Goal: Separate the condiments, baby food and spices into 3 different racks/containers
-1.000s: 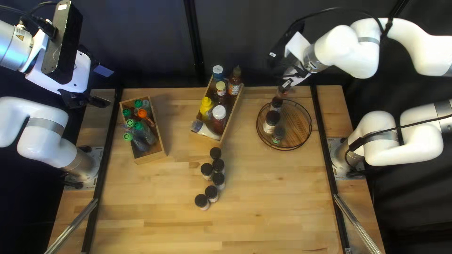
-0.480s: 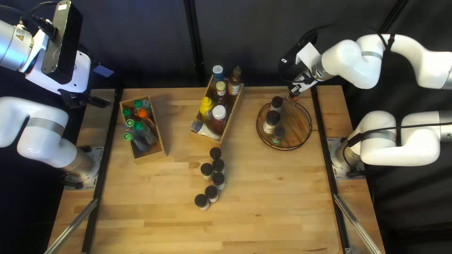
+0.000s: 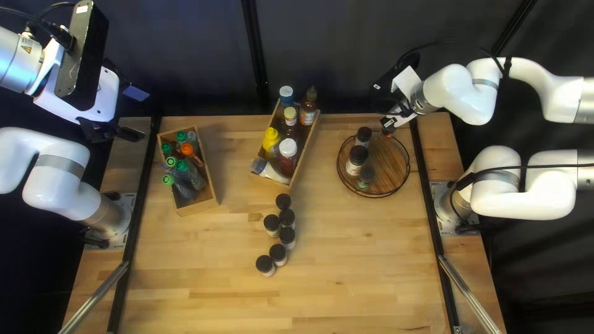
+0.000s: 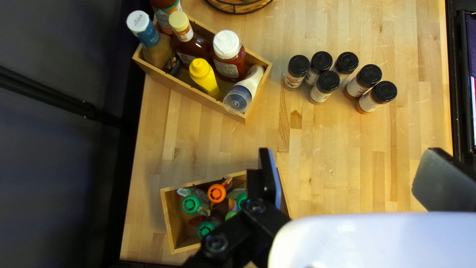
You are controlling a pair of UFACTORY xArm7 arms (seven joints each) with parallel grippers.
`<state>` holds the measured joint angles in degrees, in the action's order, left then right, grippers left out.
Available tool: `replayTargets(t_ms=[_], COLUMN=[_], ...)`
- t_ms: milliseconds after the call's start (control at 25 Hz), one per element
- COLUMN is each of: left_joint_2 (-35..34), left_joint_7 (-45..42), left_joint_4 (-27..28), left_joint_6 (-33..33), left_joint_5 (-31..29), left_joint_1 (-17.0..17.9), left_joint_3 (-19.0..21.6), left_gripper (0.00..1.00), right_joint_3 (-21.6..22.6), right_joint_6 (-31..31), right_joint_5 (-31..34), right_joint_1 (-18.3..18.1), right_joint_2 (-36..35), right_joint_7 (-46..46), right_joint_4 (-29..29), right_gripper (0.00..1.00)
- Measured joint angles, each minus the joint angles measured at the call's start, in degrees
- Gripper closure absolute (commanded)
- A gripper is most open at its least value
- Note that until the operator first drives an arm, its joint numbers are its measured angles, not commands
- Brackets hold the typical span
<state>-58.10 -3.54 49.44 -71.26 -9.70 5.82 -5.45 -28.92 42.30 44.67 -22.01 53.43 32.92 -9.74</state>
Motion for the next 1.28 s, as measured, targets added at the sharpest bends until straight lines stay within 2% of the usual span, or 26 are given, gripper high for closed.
replayTargets(t_ms=[200, 360, 400, 480, 520, 560, 760, 1000, 1120, 1280], left_joint_2=[0.0, 0.0, 0.0, 0.0, 0.0, 0.0, 0.0, 0.0, 0.0, 0.0], left_joint_7=[0.0, 0.0, 0.0, 0.0, 0.0, 0.0, 0.0, 0.0, 0.0, 0.0], left_joint_4=[0.0, 0.0, 0.0, 0.0, 0.0, 0.0, 0.0, 0.0, 0.0, 0.0], left_joint_6=[0.0, 0.0, 0.0, 0.0, 0.0, 0.0, 0.0, 0.0, 0.0, 0.0], left_joint_5=[0.0, 0.0, 0.0, 0.0, 0.0, 0.0, 0.0, 0.0, 0.0, 0.0], left_joint_1=[0.0, 0.0, 0.0, 0.0, 0.0, 0.0, 0.0, 0.0, 0.0, 0.0], left_joint_3=[0.0, 0.0, 0.0, 0.0, 0.0, 0.0, 0.0, 0.0, 0.0, 0.0], left_gripper=[0.0, 0.0, 0.0, 0.0, 0.0, 0.0, 0.0, 0.0, 0.0, 0.0], right_joint_3=[-1.6, -2.2, -2.3, -2.6, -2.7, -2.9, -3.1, 1.2, 5.0, 10.4], right_joint_6=[-2.5, -3.6, -3.8, -4.2, -4.3, -4.4, -3.4, 2.8, 5.6, 6.1], right_joint_5=[1.4, 1.8, 1.8, 1.8, 1.7, 1.6, 0.5, -3.9, -6.9, -11.5], right_joint_1=[-1.1, -1.3, -1.2, -1.0, -0.9, -0.8, 0.0, 3.4, 7.0, 15.0], right_joint_2=[-1.8, -2.5, -2.8, -3.2, -3.4, -3.5, -3.1, 1.5, 2.8, -1.8], right_joint_7=[0.4, 0.5, 0.6, 0.6, 0.6, 0.4, -0.4, -0.4, 0.7, 3.8], right_joint_4=[0.9, 1.3, 1.3, 1.3, 1.3, 1.2, 0.7, -1.2, -3.1, -7.6], right_gripper=[1.0, 0.95, 0.87, 0.2, 0.08, 0.0, 0.0, 0.0, 0.0, 0.0])
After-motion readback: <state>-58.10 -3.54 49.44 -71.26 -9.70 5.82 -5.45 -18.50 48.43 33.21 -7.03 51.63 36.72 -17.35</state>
